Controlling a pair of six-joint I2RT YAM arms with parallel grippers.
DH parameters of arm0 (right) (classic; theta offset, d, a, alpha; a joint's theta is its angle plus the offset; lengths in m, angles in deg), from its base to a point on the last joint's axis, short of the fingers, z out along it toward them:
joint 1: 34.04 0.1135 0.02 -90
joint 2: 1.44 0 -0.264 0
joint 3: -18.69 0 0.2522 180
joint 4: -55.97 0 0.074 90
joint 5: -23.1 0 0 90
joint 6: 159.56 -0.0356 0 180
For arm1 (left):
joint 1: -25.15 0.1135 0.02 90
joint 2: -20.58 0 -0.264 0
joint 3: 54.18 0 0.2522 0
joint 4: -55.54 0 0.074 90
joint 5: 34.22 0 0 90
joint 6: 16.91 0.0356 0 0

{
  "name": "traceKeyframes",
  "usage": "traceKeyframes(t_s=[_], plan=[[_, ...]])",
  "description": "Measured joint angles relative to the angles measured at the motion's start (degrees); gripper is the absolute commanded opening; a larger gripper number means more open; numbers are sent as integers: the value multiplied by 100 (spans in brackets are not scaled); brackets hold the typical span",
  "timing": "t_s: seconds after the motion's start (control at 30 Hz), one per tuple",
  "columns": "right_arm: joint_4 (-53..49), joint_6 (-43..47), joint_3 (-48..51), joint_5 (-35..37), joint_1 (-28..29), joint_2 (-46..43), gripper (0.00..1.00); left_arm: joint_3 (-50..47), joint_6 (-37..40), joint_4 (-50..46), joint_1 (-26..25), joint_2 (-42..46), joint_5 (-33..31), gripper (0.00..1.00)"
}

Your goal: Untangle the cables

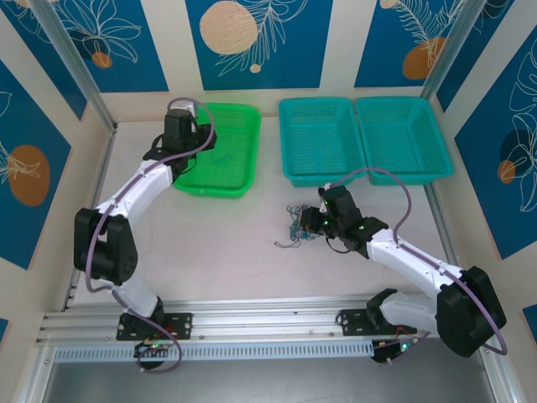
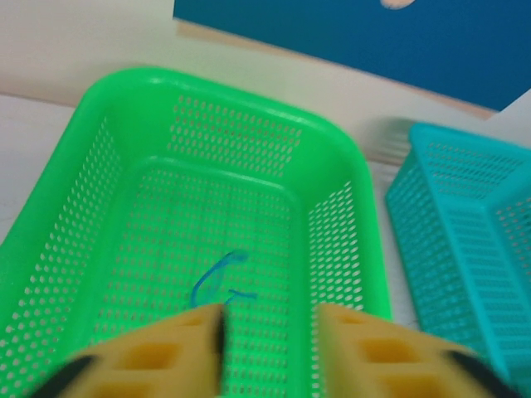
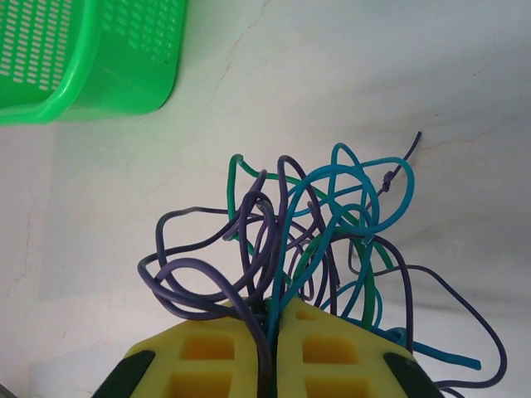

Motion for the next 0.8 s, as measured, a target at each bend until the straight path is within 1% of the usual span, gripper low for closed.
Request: traceKeyframes(t_s=[0.1, 0.2, 0.3, 0.4, 0.47, 0.53, 0.63, 0.73, 0.8], plan=[[-20, -24, 0, -24, 0, -42, 0, -55, 22, 33, 0, 46, 13, 64], [-31, -46, 0, -96, 0, -55, 0, -262, -7, 131, 2, 452, 164, 65], [-33, -50, -11, -212, -17, -55, 0, -706, -101, 201, 2, 1250, 610, 66], [-26, -81, -42, -363, -72, -52, 0, -1320, -225, 350, -39, 2243, 1266, 66], [4, -92, -87, -542, -155, -46, 0, -1784, -243, 470, -160, 2905, 1676, 66], [131, -92, -105, -780, -247, -9, 0, -2236, -216, 531, -393, 3475, 1958, 65], [306, -90, -208, -1185, -337, 186, 0, -2855, -142, 511, -955, 4098, 2214, 64], [352, -120, -444, -1482, -343, 509, 0, -3368, -59, 496, -1596, 4411, 2345, 60], [417, -212, -570, -1580, -343, 713, 0, -3665, -4, 549, -1974, 4439, 2420, 57]])
